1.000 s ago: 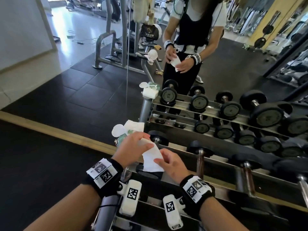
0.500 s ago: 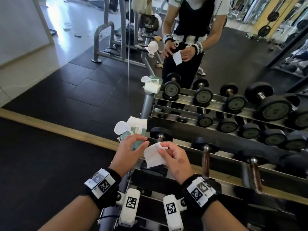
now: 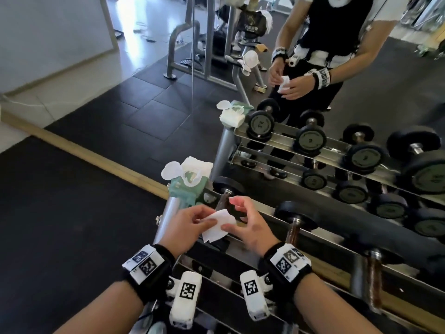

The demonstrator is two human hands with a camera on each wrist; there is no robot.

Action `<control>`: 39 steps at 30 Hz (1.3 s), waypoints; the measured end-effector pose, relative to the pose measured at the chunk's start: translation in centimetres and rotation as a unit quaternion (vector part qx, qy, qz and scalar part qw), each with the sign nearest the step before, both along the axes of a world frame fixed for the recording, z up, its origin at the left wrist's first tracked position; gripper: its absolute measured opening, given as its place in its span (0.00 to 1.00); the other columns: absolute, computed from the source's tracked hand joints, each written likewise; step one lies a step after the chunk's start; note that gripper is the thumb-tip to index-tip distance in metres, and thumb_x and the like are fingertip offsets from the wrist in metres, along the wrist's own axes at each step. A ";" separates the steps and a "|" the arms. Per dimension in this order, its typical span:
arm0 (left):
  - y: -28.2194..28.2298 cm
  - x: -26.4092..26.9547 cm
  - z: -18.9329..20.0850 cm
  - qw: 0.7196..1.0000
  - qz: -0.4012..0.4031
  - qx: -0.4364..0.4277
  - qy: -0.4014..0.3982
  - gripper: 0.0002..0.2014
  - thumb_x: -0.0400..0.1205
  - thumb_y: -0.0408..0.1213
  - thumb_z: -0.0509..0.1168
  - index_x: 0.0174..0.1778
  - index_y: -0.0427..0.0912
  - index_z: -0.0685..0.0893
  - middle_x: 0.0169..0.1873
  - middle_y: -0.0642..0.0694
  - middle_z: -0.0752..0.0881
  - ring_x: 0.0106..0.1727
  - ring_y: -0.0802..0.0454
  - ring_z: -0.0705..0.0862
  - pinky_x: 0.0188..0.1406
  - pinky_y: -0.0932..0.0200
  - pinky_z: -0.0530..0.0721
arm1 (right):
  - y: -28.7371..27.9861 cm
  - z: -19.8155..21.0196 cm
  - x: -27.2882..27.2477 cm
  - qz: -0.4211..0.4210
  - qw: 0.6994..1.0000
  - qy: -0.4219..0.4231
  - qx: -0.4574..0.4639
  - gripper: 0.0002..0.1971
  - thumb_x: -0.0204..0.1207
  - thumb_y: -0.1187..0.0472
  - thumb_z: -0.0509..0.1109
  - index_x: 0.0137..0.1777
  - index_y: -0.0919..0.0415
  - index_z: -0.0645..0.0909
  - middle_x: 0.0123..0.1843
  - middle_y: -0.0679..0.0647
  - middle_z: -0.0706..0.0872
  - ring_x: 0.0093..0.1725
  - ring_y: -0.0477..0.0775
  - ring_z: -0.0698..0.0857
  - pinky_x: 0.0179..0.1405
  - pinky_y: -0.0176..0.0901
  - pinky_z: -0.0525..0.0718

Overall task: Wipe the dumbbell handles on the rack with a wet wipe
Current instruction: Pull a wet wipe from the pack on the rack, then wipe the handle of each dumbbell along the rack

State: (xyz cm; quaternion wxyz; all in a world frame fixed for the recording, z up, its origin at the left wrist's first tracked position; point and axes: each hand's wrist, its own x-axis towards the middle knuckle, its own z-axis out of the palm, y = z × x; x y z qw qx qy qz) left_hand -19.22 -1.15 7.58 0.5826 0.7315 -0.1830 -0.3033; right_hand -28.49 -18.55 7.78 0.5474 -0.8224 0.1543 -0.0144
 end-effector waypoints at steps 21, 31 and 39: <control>-1.1 -1.2 -7.4 0.969 0.197 0.147 -0.017 0.21 0.75 0.40 0.78 0.63 0.46 0.82 0.59 0.53 0.84 0.61 0.57 0.81 0.63 0.65 0.74 | -7.3 -3.4 8.6 0.094 0.979 0.045 -0.173 0.16 0.83 0.64 0.66 0.69 0.57 0.80 0.62 0.57 0.89 0.62 0.56 0.86 0.68 0.48 0.79; -0.9 -0.3 -9.9 0.967 0.182 0.180 -0.002 0.23 0.72 0.48 0.79 0.62 0.52 0.83 0.56 0.60 0.84 0.56 0.61 0.80 0.57 0.68 0.73 | -6.8 -5.7 10.9 0.351 0.842 0.023 -0.410 0.23 0.84 0.71 0.58 0.75 0.57 0.79 0.78 0.54 0.78 0.78 0.53 0.76 0.80 0.46 0.67; -0.5 -0.1 -10.2 0.968 0.167 0.187 0.004 0.26 0.71 0.53 0.78 0.64 0.53 0.83 0.58 0.60 0.84 0.59 0.63 0.79 0.57 0.69 0.71 | -6.9 -6.9 9.1 0.379 0.834 0.009 -0.400 0.19 0.87 0.60 0.63 0.76 0.58 0.77 0.81 0.56 0.74 0.83 0.52 0.67 0.81 0.38 0.57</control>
